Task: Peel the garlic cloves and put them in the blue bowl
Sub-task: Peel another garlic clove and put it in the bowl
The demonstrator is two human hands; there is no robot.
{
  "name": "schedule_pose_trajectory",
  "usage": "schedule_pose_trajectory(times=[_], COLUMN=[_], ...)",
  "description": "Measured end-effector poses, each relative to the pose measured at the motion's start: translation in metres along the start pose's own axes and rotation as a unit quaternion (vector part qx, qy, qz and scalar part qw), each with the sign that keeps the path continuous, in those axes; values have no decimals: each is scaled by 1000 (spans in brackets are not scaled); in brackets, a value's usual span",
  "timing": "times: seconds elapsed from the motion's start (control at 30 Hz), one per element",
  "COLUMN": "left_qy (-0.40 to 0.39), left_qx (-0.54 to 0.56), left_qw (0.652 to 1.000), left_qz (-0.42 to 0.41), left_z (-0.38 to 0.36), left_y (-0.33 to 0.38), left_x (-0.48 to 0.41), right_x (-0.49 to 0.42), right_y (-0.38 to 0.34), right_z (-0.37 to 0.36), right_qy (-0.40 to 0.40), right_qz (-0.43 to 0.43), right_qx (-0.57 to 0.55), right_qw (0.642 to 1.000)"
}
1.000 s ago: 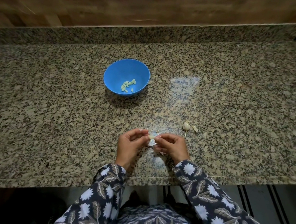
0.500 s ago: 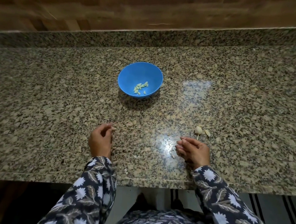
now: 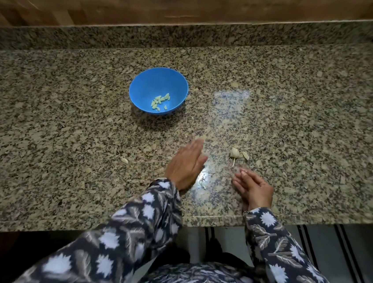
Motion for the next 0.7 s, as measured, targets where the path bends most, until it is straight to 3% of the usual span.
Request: schedule_pose_trajectory(times=[0.17, 0.4, 0.53, 0.7], left_qy=[-83, -65, -17, -3], left_qx=[-50, -102, -151, -127], left_qw=[987, 953, 944, 963], left_qz=[-131, -277, -292, -239], left_z=[-39, -41, -27, -16], left_y=[41, 42, 15, -21], left_x=[19, 37, 65, 101], right_x=[0, 4, 9, 15], right_y=[-7, -5, 5, 29], right_z=[19, 15, -8, -45], right_qy=[12, 1, -23, -77], right_qz=[13, 5, -9, -31], right_qx=[-12, -24, -5, 27], right_qw=[1000, 1000, 1000, 996])
Point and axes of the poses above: each hand's wrist, its own x-axis away from the middle knuckle, its own z-axis out of the back of the hand, y = z × x, the point moved 8 cm from there along -x, towards the middle knuckle, and after that the axes turned 8 degrees about -y, right-handed, at the moved point
